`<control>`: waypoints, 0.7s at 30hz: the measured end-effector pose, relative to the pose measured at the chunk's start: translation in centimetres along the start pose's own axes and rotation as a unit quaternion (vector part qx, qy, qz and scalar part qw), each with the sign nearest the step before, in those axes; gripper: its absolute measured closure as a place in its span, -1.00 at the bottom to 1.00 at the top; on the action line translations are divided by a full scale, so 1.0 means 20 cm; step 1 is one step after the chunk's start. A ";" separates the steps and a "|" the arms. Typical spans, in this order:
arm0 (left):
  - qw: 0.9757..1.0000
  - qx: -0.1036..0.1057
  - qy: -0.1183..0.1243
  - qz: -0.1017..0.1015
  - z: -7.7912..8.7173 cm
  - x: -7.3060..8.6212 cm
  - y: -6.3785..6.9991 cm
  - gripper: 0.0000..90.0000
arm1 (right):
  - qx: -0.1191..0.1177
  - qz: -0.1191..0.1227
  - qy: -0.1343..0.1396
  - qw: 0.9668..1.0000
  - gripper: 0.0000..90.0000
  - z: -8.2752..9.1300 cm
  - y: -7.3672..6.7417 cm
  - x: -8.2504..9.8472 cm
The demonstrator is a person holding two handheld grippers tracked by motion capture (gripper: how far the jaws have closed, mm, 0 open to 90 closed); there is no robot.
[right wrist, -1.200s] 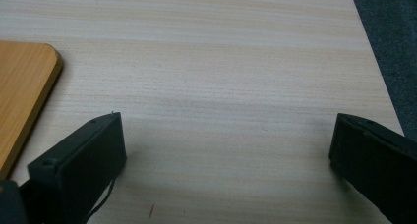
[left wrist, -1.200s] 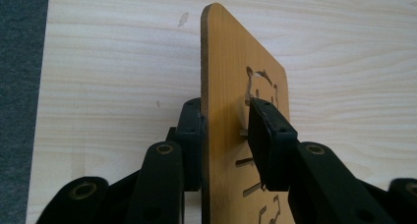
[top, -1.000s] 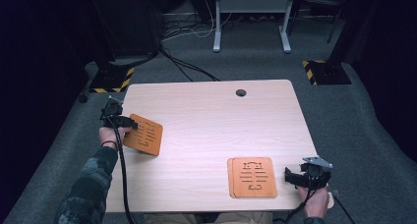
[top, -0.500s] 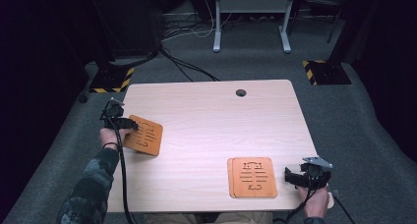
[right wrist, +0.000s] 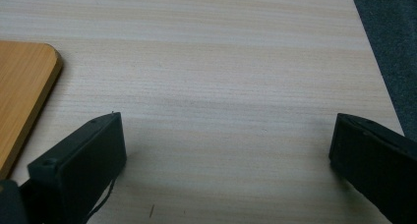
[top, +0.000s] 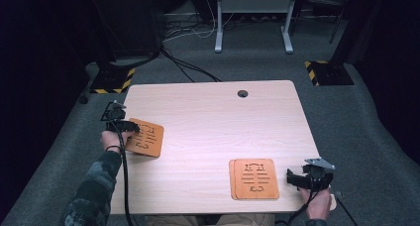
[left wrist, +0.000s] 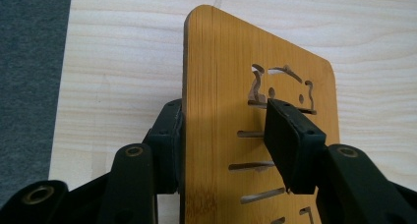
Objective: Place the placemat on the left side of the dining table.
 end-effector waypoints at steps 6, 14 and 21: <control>1.000 -0.008 0.005 0.005 -0.01 0.00 0.00 0.12 | 0.000 0.000 0.000 1.000 -1.00 0.00 0.00 0.00; 1.000 -0.009 0.005 -0.009 -0.03 0.00 0.03 0.10 | 0.000 0.000 0.000 1.000 -1.00 0.00 0.00 0.00; 1.000 -0.017 0.004 -0.020 -0.05 -0.01 0.03 0.07 | -0.001 0.000 0.000 1.000 -1.00 0.00 0.00 0.00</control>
Point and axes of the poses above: each handheld gripper's, and its own axes: z roughly backward along the jaws, x roughly out of its underside, y roughly to its right, the point moved 6 cm from there along -z, roughly forward along the jaws, and after that the axes turned 9 degrees about z, right-handed, at the moved point
